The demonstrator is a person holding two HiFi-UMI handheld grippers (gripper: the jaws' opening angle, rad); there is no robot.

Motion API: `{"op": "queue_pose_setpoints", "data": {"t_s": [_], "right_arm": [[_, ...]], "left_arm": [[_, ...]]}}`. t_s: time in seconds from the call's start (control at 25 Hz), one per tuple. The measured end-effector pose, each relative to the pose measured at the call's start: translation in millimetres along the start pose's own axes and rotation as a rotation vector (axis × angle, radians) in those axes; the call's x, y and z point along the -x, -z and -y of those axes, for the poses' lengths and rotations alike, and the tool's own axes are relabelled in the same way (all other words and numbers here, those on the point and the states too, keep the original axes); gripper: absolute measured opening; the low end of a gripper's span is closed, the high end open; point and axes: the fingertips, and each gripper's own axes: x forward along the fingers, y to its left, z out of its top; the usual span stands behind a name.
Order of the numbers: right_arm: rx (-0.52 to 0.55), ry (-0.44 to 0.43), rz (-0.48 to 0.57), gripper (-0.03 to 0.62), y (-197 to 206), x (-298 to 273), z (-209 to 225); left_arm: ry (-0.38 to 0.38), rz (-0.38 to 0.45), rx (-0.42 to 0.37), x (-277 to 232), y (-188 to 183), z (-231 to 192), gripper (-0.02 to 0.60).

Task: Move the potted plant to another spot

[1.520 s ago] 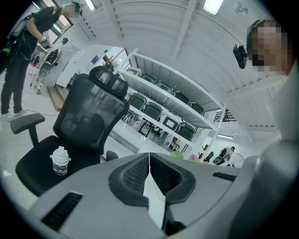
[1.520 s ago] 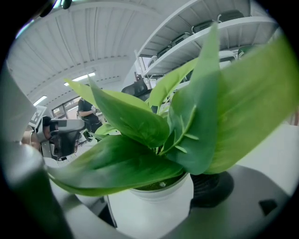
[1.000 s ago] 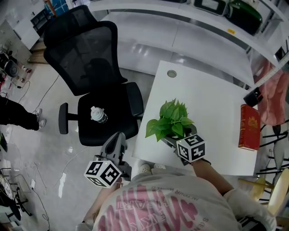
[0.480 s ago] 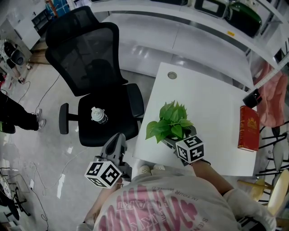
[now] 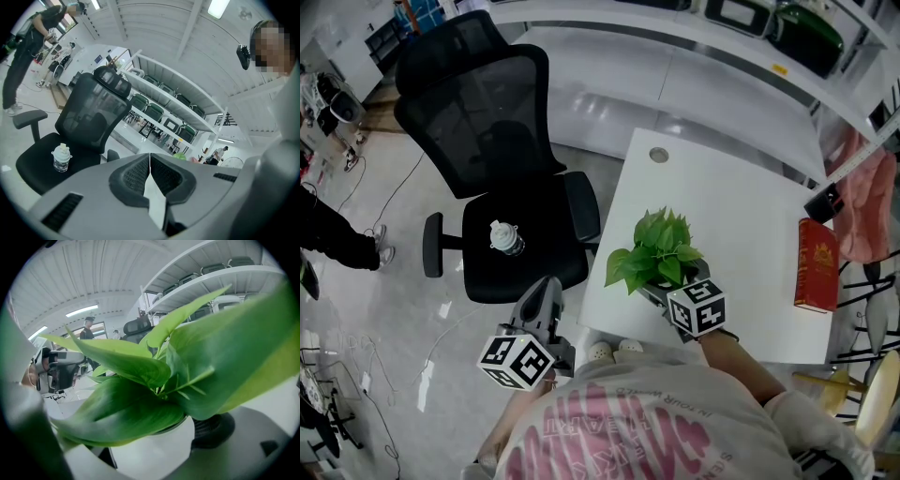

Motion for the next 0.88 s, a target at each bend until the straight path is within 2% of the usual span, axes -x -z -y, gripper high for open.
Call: {"op": "queue_pose_setpoints", "data": {"t_s": [0.88], "right_arm": [[-0.034,-0.012,-0.011,0.534,0.8,-1.6,-0.2]], "left_arm": [[-0.029,0.011,0.038,5.0,4.7,-1.8,0.025]]}}
